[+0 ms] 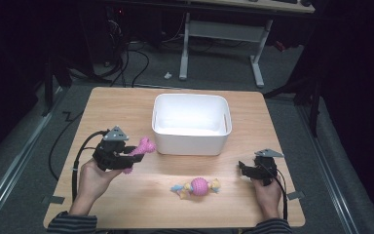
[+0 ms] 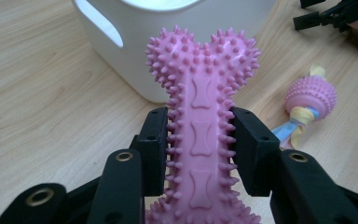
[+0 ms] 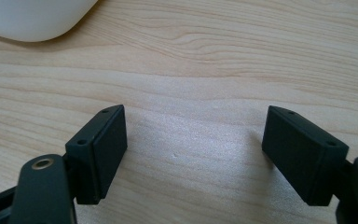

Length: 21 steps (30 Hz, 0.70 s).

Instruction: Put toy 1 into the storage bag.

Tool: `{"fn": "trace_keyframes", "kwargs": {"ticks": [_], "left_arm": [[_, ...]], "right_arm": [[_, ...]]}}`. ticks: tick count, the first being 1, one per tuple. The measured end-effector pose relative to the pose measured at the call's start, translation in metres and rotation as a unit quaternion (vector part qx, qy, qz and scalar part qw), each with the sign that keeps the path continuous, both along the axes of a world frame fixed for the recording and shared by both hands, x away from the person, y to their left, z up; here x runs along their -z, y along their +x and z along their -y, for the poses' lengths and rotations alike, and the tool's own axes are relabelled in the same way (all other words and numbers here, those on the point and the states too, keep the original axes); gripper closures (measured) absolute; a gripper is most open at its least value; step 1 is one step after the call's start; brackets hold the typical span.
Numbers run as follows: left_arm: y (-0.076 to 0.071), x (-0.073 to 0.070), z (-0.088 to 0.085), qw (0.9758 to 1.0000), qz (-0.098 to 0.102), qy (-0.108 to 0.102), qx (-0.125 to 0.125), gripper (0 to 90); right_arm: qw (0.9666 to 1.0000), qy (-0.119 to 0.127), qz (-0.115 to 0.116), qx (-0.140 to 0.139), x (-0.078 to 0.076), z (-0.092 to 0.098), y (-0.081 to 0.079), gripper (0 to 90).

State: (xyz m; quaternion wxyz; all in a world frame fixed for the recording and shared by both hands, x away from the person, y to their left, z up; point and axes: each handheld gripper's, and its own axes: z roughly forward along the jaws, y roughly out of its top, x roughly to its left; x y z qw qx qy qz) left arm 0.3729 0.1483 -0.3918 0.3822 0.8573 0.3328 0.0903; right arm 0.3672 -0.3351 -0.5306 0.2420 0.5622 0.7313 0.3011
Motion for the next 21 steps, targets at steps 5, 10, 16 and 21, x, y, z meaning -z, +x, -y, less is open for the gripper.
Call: {"fn": "trace_keyframes", "kwargs": {"ticks": [5,10,16,21], "left_arm": [[0.004,-0.009,0.005,1.0000,0.006,0.000,0.005,58.9],[0.008,-0.015,0.012,0.9999,0.006,0.004,0.013,58.9],[0.015,-0.022,0.020,0.9997,0.004,0.002,0.024,58.9],[0.020,-0.030,0.025,0.9994,0.006,-0.004,0.033,58.8]], "right_arm": [[1.0000,0.000,0.000,0.000,0.000,0.000,0.000,22.1],[1.0000,0.000,0.000,0.000,0.000,0.000,0.000,22.1],[1.0000,0.000,0.000,0.000,0.000,0.000,0.000,22.1],[1.0000,0.000,0.000,0.000,0.000,0.000,0.000,22.1]]}}
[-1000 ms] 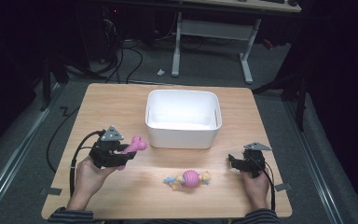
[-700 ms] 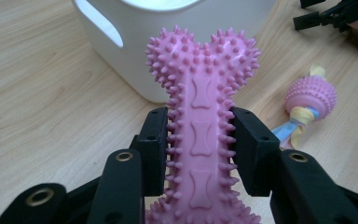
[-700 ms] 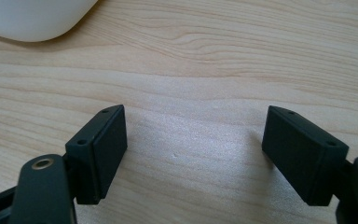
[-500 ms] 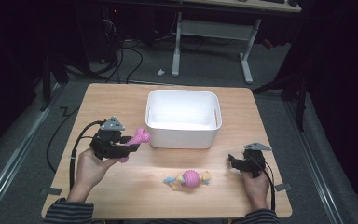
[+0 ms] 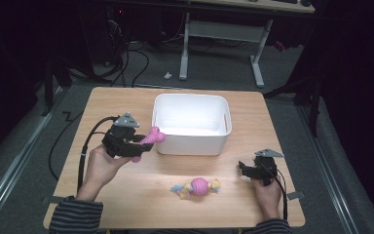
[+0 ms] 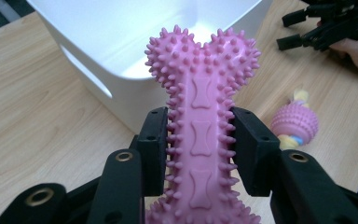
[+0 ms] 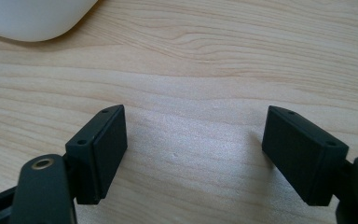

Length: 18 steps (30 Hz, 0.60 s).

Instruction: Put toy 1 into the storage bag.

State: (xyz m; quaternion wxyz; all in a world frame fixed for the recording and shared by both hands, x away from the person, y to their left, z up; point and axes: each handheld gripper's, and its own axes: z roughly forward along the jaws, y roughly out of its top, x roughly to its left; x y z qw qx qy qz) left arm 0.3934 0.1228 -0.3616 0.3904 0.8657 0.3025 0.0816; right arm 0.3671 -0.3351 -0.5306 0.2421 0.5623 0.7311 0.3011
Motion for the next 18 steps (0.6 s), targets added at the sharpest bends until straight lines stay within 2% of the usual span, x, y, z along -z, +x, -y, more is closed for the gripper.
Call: {"fn": "trace_keyframes", "kwargs": {"ticks": [4,7,10,18], "left_arm": [[0.005,-0.006,0.004,1.0000,0.002,-0.001,0.003,58.8],[0.010,-0.007,0.005,0.9996,-0.011,-0.024,0.011,58.9],[0.013,-0.007,0.009,0.9998,-0.008,-0.016,0.010,58.9],[0.021,-0.015,0.016,0.9998,-0.005,-0.016,0.014,58.9]], "right_arm": [[1.0000,0.000,0.001,-0.001,0.000,0.000,0.000,22.1],[1.0000,0.000,0.000,0.000,0.000,0.000,0.000,22.1],[1.0000,0.000,0.000,0.000,0.000,0.000,0.000,22.1],[1.0000,0.000,0.000,0.000,0.000,0.000,0.000,22.1]]}}
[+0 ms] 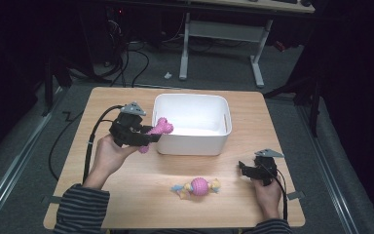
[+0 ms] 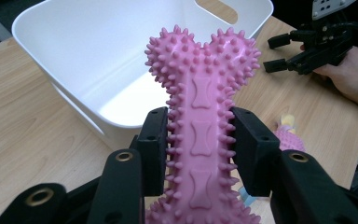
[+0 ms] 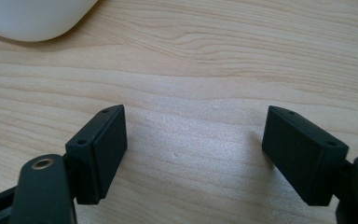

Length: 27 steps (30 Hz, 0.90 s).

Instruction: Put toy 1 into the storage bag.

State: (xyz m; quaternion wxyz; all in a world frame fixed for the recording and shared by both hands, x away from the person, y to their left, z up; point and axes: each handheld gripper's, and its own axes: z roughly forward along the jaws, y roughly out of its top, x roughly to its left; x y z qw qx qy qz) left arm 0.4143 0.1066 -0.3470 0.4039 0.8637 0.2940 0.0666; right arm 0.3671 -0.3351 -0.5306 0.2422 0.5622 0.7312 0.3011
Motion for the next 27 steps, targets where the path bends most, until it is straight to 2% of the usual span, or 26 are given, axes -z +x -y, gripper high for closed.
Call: {"fn": "trace_keyframes", "kwargs": {"ticks": [12,18,27], "left_arm": [[0.012,-0.008,0.015,0.9999,0.008,0.012,0.007,58.9],[0.018,-0.008,0.023,0.9998,0.009,0.012,0.008,58.8],[0.026,-0.006,0.034,0.9994,0.019,0.028,0.008,58.9]], "right_arm": [[1.0000,0.000,0.000,0.000,0.000,0.000,0.000,22.1],[1.0000,0.000,0.000,0.000,0.000,0.000,0.000,22.1],[1.0000,0.000,0.000,0.000,0.000,0.000,0.000,22.1]]}}
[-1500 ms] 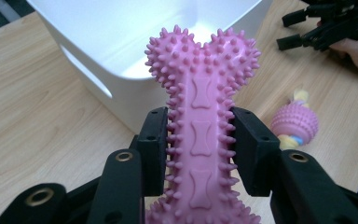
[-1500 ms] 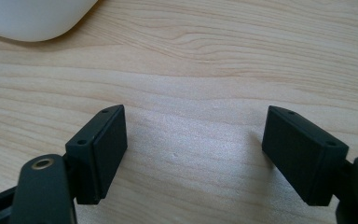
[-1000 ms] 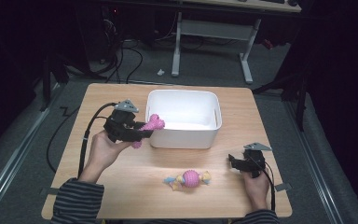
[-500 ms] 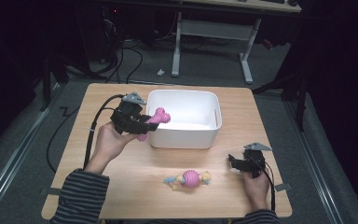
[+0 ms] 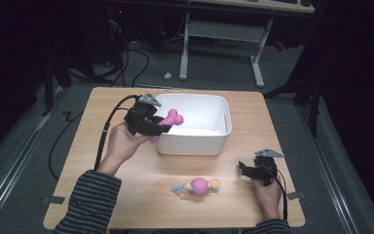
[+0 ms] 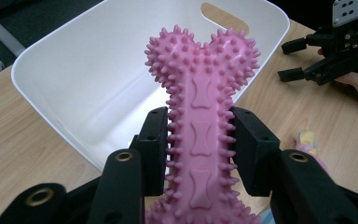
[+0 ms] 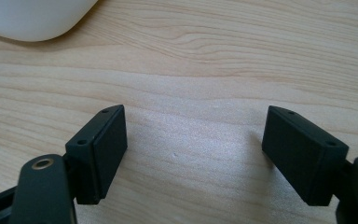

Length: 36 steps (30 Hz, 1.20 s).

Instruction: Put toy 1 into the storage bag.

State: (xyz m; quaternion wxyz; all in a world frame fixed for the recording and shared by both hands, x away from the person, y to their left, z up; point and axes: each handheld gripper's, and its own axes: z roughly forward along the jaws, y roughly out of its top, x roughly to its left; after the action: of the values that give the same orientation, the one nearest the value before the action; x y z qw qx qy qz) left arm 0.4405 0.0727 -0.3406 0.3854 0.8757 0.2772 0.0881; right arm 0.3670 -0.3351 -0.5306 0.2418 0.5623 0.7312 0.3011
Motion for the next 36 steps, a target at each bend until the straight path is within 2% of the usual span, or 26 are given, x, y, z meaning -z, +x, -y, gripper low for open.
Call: {"fn": "trace_keyframes", "kwargs": {"ticks": [13,24,36], "left_arm": [[0.013,-0.001,0.013,1.0000,0.006,0.005,0.001,58.8],[0.026,-0.002,0.031,0.9999,0.009,0.010,0.009,58.8],[0.042,0.008,0.049,0.9999,0.003,0.015,0.006,58.7]], "right_arm": [[1.0000,0.000,0.000,0.000,0.000,0.000,0.000,22.1],[1.0000,0.000,0.000,0.000,0.000,0.000,0.000,22.1],[1.0000,0.000,0.000,-0.001,0.000,0.000,0.000,22.2]]}}
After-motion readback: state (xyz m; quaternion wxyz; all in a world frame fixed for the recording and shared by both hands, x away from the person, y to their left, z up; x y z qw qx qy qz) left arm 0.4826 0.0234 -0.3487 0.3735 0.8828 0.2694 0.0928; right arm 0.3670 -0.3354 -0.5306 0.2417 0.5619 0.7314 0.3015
